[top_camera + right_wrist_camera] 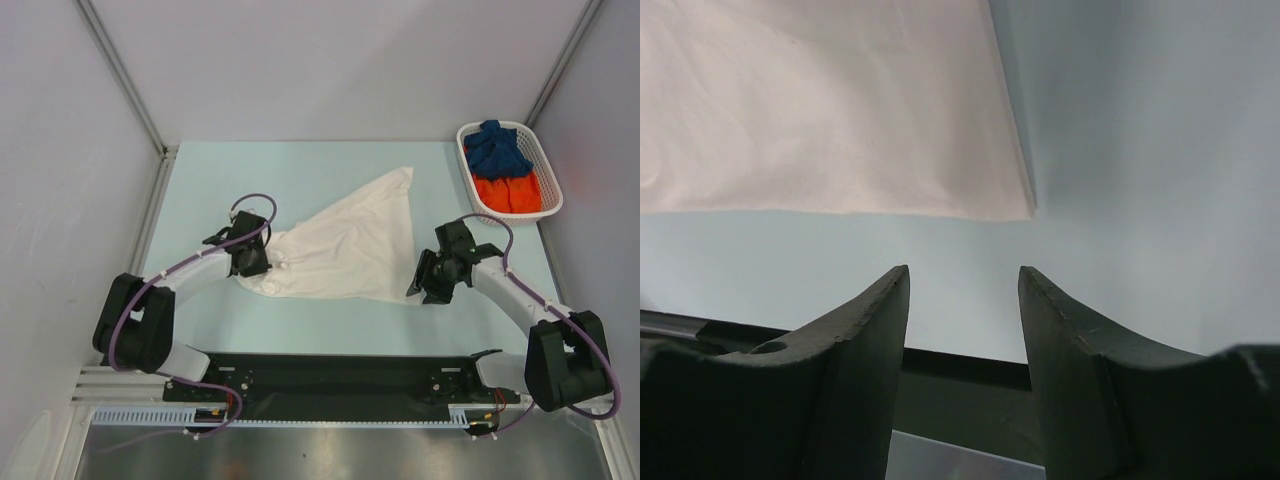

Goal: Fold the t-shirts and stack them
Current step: Flatten the tshirt out

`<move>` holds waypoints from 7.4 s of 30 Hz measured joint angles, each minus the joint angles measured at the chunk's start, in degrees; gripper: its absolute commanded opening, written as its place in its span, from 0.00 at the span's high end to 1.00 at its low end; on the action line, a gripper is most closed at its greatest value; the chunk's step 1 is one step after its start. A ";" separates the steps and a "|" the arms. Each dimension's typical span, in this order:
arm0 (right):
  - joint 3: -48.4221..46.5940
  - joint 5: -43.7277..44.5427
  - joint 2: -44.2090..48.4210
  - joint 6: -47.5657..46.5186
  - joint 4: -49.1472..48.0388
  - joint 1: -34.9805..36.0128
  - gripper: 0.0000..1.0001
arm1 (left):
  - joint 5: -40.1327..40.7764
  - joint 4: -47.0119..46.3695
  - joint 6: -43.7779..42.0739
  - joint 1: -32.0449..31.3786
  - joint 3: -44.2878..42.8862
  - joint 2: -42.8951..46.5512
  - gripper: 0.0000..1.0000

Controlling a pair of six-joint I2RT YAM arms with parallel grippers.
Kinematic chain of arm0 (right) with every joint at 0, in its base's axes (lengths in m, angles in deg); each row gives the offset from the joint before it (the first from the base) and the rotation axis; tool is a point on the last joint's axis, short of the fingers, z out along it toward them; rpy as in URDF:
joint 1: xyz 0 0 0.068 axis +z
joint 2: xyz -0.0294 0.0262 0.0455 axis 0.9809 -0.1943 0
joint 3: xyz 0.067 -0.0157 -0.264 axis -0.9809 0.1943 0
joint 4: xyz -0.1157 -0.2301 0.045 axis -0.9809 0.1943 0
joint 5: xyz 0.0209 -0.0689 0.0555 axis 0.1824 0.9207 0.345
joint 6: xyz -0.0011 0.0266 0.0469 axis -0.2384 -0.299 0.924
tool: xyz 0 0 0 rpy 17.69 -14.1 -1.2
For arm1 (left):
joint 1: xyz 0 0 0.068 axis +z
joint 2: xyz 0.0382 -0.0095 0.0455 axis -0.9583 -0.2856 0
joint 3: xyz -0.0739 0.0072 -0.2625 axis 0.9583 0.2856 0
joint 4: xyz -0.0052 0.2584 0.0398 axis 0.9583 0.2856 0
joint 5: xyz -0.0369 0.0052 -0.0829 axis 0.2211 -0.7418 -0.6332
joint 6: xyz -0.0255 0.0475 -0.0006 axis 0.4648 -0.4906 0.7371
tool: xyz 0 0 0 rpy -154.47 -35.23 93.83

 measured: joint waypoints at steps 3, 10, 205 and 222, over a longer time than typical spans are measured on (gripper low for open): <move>0.09 0.04 -0.39 0.04 -0.04 -0.04 0.48 | 0.04 0.24 0.07 0.04 -0.07 0.00 1.00; 1.57 1.07 -0.46 0.61 0.09 -0.48 0.51 | 0.09 2.91 -0.11 0.09 -2.56 2.49 1.00; -14.34 6.47 -4.90 -6.12 12.09 -13.25 0.48 | -19.69 24.28 0.68 -2.36 -2.78 26.12 0.99; -3.80 7.28 -13.88 -1.46 -5.20 -29.64 0.48 | -23.28 23.39 3.93 -1.42 -6.40 30.32 1.00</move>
